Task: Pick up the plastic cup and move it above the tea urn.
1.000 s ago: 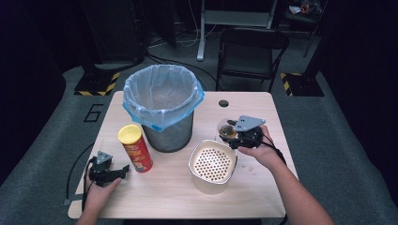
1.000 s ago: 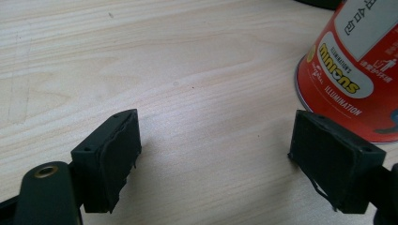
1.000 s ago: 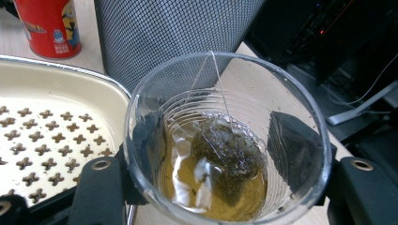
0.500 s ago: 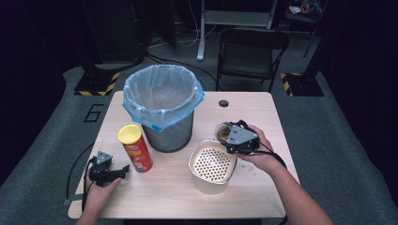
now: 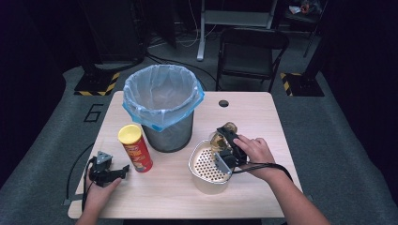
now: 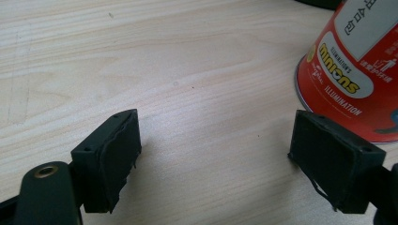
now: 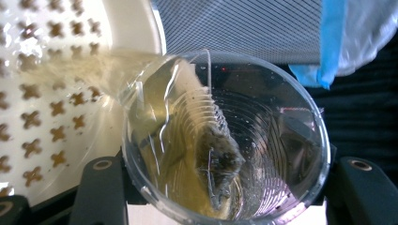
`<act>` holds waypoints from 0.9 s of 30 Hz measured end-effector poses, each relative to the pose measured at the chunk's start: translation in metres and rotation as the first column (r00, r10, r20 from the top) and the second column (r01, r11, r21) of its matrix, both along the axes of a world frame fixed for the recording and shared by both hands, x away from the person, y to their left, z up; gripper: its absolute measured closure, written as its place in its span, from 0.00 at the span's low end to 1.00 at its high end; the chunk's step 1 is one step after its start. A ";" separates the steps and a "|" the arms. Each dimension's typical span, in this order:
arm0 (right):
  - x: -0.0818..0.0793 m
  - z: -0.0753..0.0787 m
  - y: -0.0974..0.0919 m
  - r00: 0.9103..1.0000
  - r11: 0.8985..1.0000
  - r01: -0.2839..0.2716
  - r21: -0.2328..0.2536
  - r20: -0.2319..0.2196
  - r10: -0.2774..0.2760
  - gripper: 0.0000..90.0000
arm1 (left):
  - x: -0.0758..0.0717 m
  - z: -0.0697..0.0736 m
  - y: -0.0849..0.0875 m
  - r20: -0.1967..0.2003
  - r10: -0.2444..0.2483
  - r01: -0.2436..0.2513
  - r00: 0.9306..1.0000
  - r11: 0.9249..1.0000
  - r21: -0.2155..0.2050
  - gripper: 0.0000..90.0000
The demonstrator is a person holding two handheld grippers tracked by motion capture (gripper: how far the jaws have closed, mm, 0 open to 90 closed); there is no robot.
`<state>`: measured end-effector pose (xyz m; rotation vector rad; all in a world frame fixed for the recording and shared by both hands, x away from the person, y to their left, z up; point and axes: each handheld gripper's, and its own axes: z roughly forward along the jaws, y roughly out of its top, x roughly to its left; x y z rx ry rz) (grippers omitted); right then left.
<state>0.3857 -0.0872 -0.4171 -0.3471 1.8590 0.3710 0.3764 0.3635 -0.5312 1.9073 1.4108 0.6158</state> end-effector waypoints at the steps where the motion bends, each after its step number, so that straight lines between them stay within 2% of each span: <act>1: 0.000 0.000 0.000 1.000 1.000 0.000 0.000 0.000 0.000 0.42 | 0.000 0.000 0.000 0.000 0.000 0.000 1.000 1.000 0.000 0.18; 4: -0.005 -0.005 0.004 0.998 0.996 -0.002 -0.094 0.065 0.009 0.42 | 0.000 0.000 0.000 0.000 0.000 0.000 1.000 1.000 0.000 0.18; 5: -0.006 -0.007 0.004 0.997 0.995 0.001 -0.099 0.071 0.006 0.42 | 0.000 0.000 0.000 0.000 0.000 0.000 1.000 1.000 0.000 0.18; 6: -0.007 -0.006 0.006 0.992 0.989 -0.010 -0.145 0.119 0.027 0.42 | 0.000 0.000 0.000 0.000 0.000 0.000 1.000 1.000 0.000 0.18; 7: -0.009 -0.007 0.007 0.989 0.986 -0.002 -0.170 0.144 0.026 0.42 | 0.000 0.000 0.000 0.000 0.000 0.000 1.000 1.000 0.000 0.18; 8: -0.009 -0.007 0.007 0.989 0.986 -0.002 -0.170 0.144 0.026 0.42 | 0.000 0.000 0.000 0.000 0.000 0.000 1.000 1.000 0.000 0.18; 9: -0.009 -0.006 0.007 0.984 0.979 -0.015 -0.205 0.172 0.050 0.42 | 0.000 0.000 0.000 0.000 0.000 0.000 1.000 1.000 0.000 0.18; 12: -0.012 -0.008 0.008 0.972 0.969 -0.001 -0.247 0.226 0.059 0.42 | 0.000 0.000 0.000 0.000 0.000 0.000 1.000 1.000 0.000 0.18; 13: -0.012 -0.008 0.009 0.971 0.962 -0.011 -0.272 0.226 0.075 0.42 | 0.000 0.000 0.000 0.000 0.000 0.000 1.000 1.000 0.000 0.18; 14: -0.014 -0.009 0.009 0.964 0.956 -0.007 -0.293 0.251 0.084 0.41 | 0.000 0.000 0.000 0.000 0.000 0.000 1.000 1.000 0.000 0.18; 15: -0.014 -0.010 0.009 0.959 0.953 -0.007 -0.302 0.267 0.092 0.41 | 0.000 0.000 0.000 0.000 0.000 0.000 1.000 1.000 0.000 0.18; 16: -0.014 -0.010 0.009 0.963 0.948 -0.012 -0.318 0.253 0.097 0.41 | 0.000 0.000 0.000 0.000 0.000 0.000 1.000 1.000 0.000 0.18; 17: -0.014 -0.010 0.009 0.963 0.948 -0.012 -0.318 0.253 0.097 0.41 | 0.000 0.000 0.000 0.000 0.000 0.000 1.000 1.000 0.000 0.18; 18: -0.015 -0.011 0.009 0.957 0.949 -0.013 -0.315 0.271 0.102 0.41 | 0.000 0.000 0.000 0.000 0.000 0.000 1.000 1.000 0.000 0.18; 19: -0.016 -0.010 0.009 0.950 0.945 -0.009 -0.326 0.294 0.110 0.41 | 0.000 0.000 0.000 0.000 0.000 0.000 1.000 1.000 0.000 0.18; 20: -0.016 -0.010 0.009 0.954 0.950 -0.012 -0.311 0.281 0.104 0.41 | 0.000 0.000 0.000 0.000 0.000 0.000 1.000 1.000 0.000 0.18; 21: -0.016 -0.010 0.009 0.954 0.950 -0.012 -0.311 0.281 0.104 0.41 | 0.000 0.000 0.000 0.000 0.000 0.000 1.000 1.000 0.000 0.18; 22: -0.016 -0.006 0.010 0.943 0.941 -0.028 -0.336 0.304 0.137 0.41 | 0.000 0.000 0.000 0.000 0.000 0.000 1.000 1.000 0.000 0.18; 23: -0.016 -0.006 0.010 0.943 0.941 -0.028 -0.336 0.304 0.137 0.41 | 0.000 0.000 0.000 0.000 0.000 0.000 1.000 1.000 0.000 0.18; 24: -0.017 -0.007 0.008 0.947 0.950 -0.030 -0.311 0.297 0.127 0.41 | 0.000 0.000 0.000 0.000 0.000 0.000 1.000 1.000 0.000 0.18; 25: -0.017 -0.007 0.008 0.947 0.950 -0.030 -0.311 0.297 0.127 0.41 | 0.000 0.000 0.000 0.000 0.000 0.000 1.000 1.000 0.000 0.18; 26: -0.017 -0.005 0.009 0.943 0.943 -0.037 -0.330 0.302 0.143 0.41 | 0.000 0.000 0.000 0.000 0.000 0.000 1.000 1.000 0.000 0.18; 27: -0.017 -0.006 0.009 0.944 0.947 -0.035 -0.320 0.301 0.137 0.41 | 0.000 0.000 0.000 0.000 0.000 0.000 1.000 1.000 0.000 0.18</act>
